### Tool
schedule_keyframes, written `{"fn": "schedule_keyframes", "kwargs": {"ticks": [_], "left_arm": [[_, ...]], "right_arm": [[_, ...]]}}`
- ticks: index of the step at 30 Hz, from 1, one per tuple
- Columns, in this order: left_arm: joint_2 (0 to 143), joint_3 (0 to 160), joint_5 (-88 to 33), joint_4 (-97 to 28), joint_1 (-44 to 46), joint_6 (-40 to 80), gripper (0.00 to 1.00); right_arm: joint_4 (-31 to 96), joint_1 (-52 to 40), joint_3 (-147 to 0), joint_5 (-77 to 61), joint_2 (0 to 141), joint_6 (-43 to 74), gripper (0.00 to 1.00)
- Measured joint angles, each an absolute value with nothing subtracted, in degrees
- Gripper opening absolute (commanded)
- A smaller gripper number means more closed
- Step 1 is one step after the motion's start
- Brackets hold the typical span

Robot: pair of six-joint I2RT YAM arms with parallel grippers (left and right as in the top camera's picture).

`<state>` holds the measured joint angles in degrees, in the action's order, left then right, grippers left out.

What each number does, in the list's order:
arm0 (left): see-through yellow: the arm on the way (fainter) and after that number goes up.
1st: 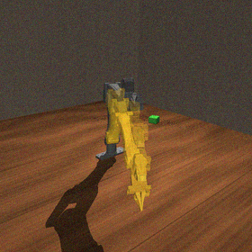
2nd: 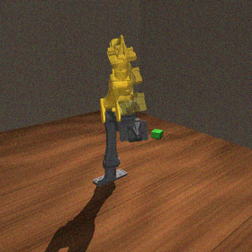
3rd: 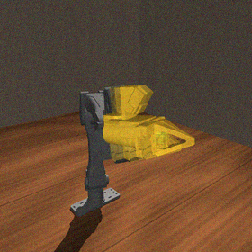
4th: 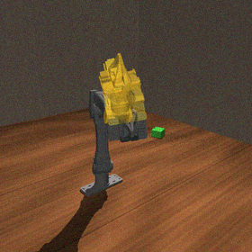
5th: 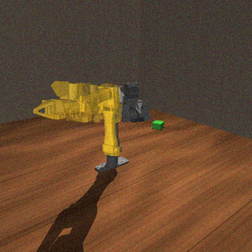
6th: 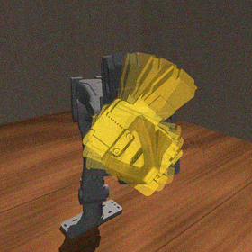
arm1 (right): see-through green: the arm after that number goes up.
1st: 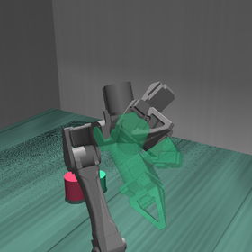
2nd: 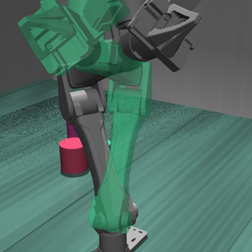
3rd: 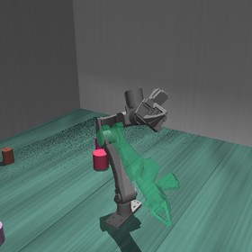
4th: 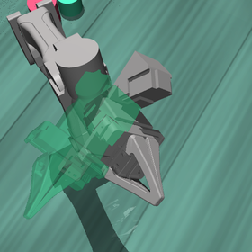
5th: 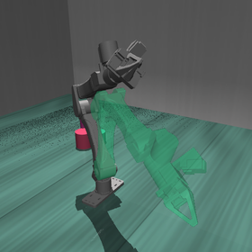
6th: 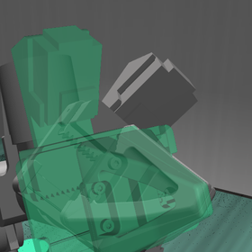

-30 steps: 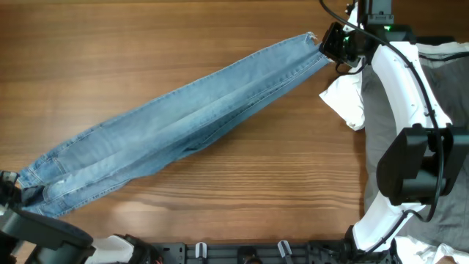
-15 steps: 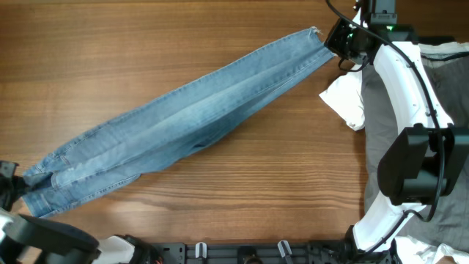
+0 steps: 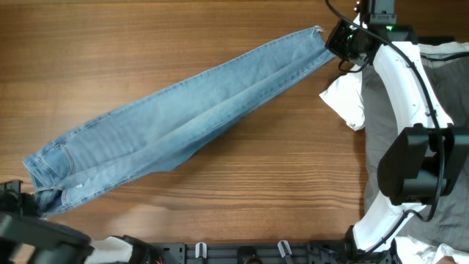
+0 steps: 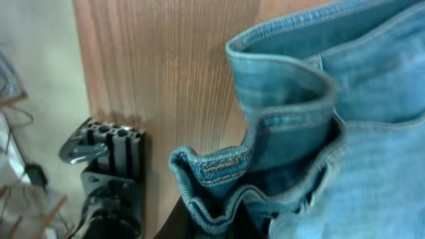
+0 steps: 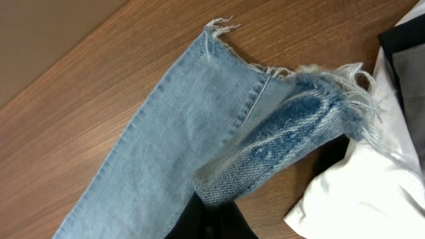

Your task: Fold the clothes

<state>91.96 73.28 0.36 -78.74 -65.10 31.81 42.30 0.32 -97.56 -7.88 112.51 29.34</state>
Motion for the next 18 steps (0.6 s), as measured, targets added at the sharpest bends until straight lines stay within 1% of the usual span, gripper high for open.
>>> {"fn": "schedule_keyframes", "kwargs": {"ticks": [5, 9, 14, 18], "left_arm": [[100.66, 72.79, -0.58, -72.36, -65.01, 34.2, 0.04], [101.08, 72.71, -1.34, -72.69, -65.01, 34.41, 0.04], [95.02, 72.95, -0.49, -77.56, -65.43, 33.74, 0.04], [85.03, 74.02, 1.45, -83.24, -65.43, 33.71, 0.04]], "right_arm": [[42.37, -0.32, -97.56, -8.97, 112.51, 29.58, 0.04], [43.11, -0.3, -97.56, -9.02, 112.51, 29.06, 0.04], [47.97, 0.21, -97.56, -7.46, 109.19, 25.19, 0.04], [56.05, 0.32, -97.58, -6.87, 97.3, 25.85, 0.04]]}}
